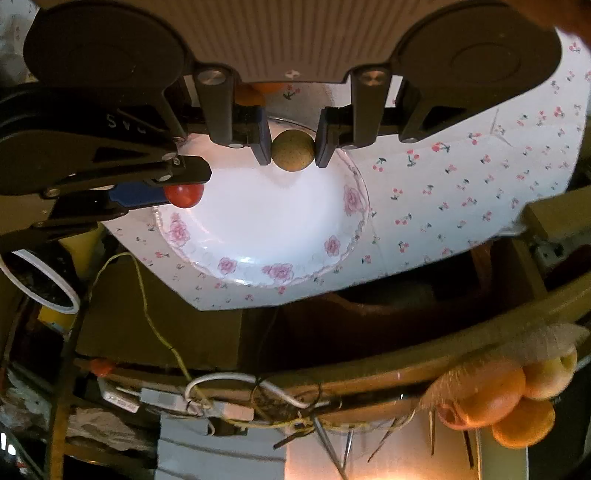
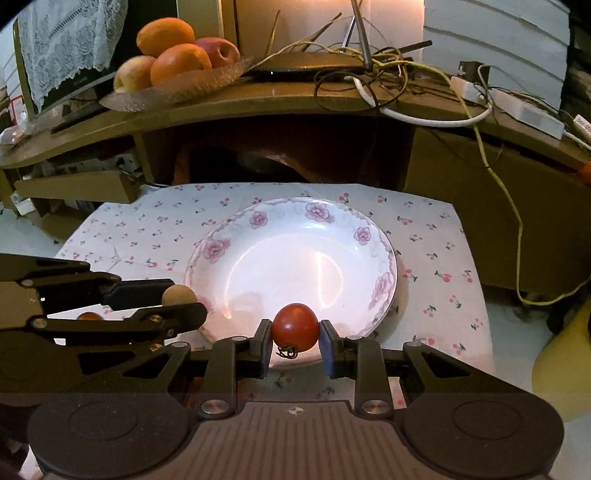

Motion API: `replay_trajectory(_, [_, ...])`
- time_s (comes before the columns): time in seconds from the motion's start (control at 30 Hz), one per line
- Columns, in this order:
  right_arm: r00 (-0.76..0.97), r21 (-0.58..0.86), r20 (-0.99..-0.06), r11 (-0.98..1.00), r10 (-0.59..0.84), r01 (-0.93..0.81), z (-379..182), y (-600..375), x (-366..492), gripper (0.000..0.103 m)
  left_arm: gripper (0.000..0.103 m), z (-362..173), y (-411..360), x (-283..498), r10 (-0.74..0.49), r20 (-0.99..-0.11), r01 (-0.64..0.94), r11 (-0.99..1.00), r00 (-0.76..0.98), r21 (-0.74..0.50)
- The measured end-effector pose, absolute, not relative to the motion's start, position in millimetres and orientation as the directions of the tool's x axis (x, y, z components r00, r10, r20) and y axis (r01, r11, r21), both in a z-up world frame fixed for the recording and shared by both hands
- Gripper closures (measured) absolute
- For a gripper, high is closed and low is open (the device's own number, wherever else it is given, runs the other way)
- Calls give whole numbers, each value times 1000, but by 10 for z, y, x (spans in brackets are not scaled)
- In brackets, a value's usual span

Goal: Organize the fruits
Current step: 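Carry both fruits over the white plate while the right tool releases the tomato inside, then open the left tool to drop the brown fruit into the plate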

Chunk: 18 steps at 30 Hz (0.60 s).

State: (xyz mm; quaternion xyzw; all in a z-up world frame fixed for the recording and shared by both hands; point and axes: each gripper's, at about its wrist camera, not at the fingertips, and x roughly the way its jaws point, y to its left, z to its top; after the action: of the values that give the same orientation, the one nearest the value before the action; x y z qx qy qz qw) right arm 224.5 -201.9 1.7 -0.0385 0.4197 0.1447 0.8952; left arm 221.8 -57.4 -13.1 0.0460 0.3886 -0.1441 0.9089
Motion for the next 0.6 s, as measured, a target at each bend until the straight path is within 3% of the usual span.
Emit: replay_trajectory(0.6, [590,102,-769,959,245,-265,-101,-2130,2425,67,70,-185,-546,2328,-244,-733,293,954,635,-64])
